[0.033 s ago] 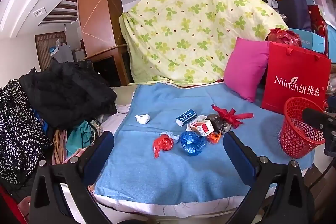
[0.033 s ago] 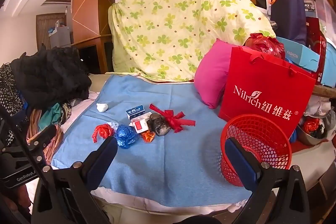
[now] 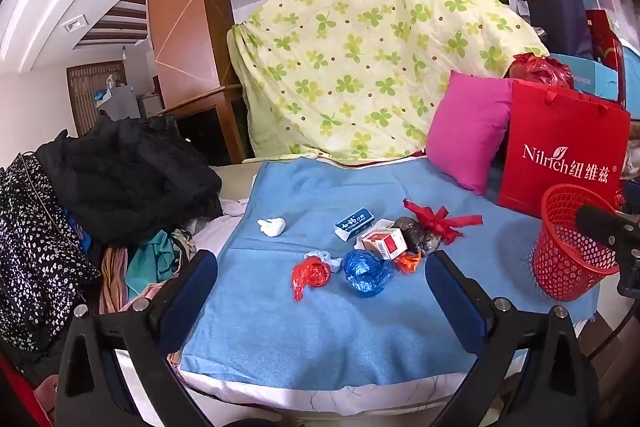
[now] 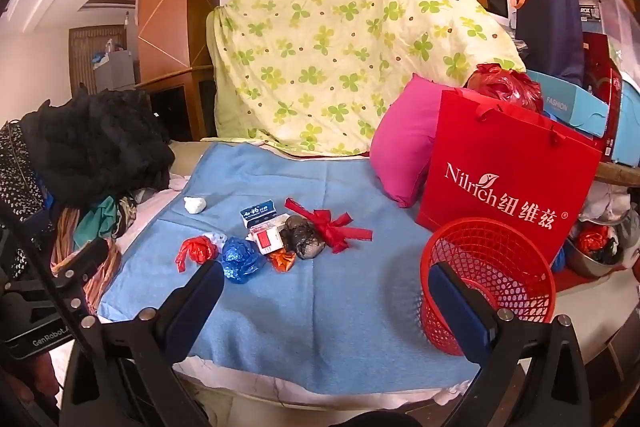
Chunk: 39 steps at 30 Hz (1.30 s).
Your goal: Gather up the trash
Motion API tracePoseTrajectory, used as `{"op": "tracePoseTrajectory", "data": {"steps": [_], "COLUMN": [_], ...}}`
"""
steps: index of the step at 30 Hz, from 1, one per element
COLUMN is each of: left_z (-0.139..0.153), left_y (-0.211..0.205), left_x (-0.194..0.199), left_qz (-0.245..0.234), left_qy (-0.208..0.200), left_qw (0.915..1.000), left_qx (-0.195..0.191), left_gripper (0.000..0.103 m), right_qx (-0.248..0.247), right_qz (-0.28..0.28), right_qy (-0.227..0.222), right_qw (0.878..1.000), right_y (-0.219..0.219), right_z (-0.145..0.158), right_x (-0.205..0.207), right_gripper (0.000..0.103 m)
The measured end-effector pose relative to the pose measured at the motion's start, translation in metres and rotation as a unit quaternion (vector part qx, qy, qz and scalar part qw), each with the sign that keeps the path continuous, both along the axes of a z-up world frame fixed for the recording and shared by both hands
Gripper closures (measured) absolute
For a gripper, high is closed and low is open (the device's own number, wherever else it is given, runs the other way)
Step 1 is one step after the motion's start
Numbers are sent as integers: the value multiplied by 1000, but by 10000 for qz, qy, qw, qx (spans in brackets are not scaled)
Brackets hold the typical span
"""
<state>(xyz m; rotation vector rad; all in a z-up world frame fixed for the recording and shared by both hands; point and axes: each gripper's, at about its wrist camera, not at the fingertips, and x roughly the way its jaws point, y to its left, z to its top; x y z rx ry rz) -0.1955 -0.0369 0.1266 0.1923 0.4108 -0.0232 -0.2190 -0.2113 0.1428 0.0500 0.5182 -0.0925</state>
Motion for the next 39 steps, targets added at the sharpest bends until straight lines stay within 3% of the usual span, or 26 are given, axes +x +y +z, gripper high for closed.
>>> {"op": "tracePoseTrajectory", "data": {"steps": [32,39], "left_z": [-7,-15], "left_y": [3,9], "left_x": [11,29], "left_qz": [-8,24], "left_qy": [59,182], "left_qw": [10000,9998], "left_qx": [-9,-15], "left_gripper": [0,0], "right_qx": [-38,335], "right_qz": [89,109], "right_qy": [-281,0], "right_qw": [9996,9994], "right_y": [12,13], "right_z": [5,-2], "right_x": [17,37], "right_gripper": [0,0]}}
